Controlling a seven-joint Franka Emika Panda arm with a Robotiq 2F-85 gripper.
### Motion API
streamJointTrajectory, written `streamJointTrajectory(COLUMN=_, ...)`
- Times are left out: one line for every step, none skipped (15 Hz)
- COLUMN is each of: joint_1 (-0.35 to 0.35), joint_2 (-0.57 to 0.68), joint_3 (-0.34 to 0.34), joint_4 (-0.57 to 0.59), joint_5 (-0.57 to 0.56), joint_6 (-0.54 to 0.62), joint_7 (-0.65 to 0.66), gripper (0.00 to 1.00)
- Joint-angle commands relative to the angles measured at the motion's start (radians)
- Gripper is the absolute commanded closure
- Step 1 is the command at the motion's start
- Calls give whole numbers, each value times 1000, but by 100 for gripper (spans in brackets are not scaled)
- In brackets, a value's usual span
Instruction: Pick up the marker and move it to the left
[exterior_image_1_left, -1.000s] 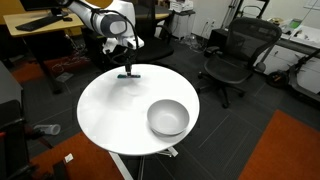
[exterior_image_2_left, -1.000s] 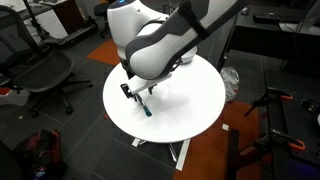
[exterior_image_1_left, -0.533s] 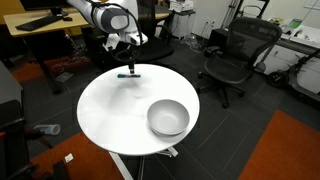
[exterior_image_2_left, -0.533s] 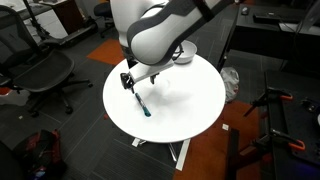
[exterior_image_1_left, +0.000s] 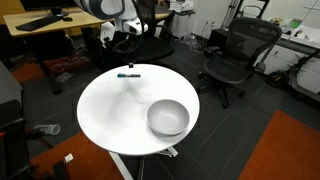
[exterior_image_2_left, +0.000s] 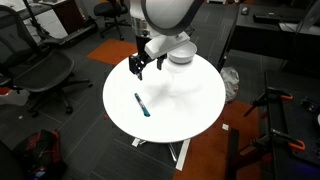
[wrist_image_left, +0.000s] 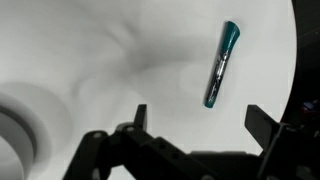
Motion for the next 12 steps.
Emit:
streamJointTrajectory(joint_1=-48, joint_2=-150, joint_3=32, joint_4=-161, joint_5=47, joint_6=27, joint_7=-112, gripper=0)
streamJointTrajectory(joint_1=-56, joint_2=-174, joint_3=34, joint_4=-185, joint_5=52, joint_6=29, joint_7=-133, gripper=0)
streamJointTrajectory(joint_1=-63, joint_2=-198, joint_3=37, joint_4=-208, joint_5=57, joint_6=31, joint_7=-153, gripper=0)
streamJointTrajectory(joint_1=-69, joint_2=-220, joint_3=38, joint_4=-228, joint_5=62, joint_6=31, joint_7=-170, gripper=0)
streamJointTrajectory(joint_1=-72, joint_2=-238, joint_3=39, joint_4=-245, joint_5=67, joint_6=31, joint_7=-184, gripper=0)
streamJointTrajectory(joint_1=-77, joint_2=-256, joint_3=41, joint_4=-260, joint_5=72, joint_6=31, joint_7=-200, gripper=0)
streamJointTrajectory(joint_1=-80, joint_2=-271, joint_3=43, joint_4=-273, joint_5=77, joint_6=29, joint_7=-207, gripper=0)
streamJointTrajectory(joint_1=-84, joint_2=-285, joint_3=46, joint_4=-285, joint_5=84, joint_6=29, joint_7=-218, gripper=0)
streamJointTrajectory(joint_1=-69, joint_2=-222, joint_3=30, joint_4=-216, joint_5=49, joint_6=3, joint_7=-176, gripper=0)
streamJointTrajectory(joint_1=-71, joint_2=-237, joint_3=32, joint_4=-229, joint_5=51, joint_6=3, joint_7=-179, gripper=0)
streamJointTrajectory(joint_1=-72, joint_2=-247, joint_3=34, joint_4=-238, joint_5=51, joint_6=3, joint_7=-179, gripper=0)
streamJointTrajectory(joint_1=-73, joint_2=-252, joint_3=35, joint_4=-243, joint_5=51, joint_6=3, joint_7=-179, gripper=0)
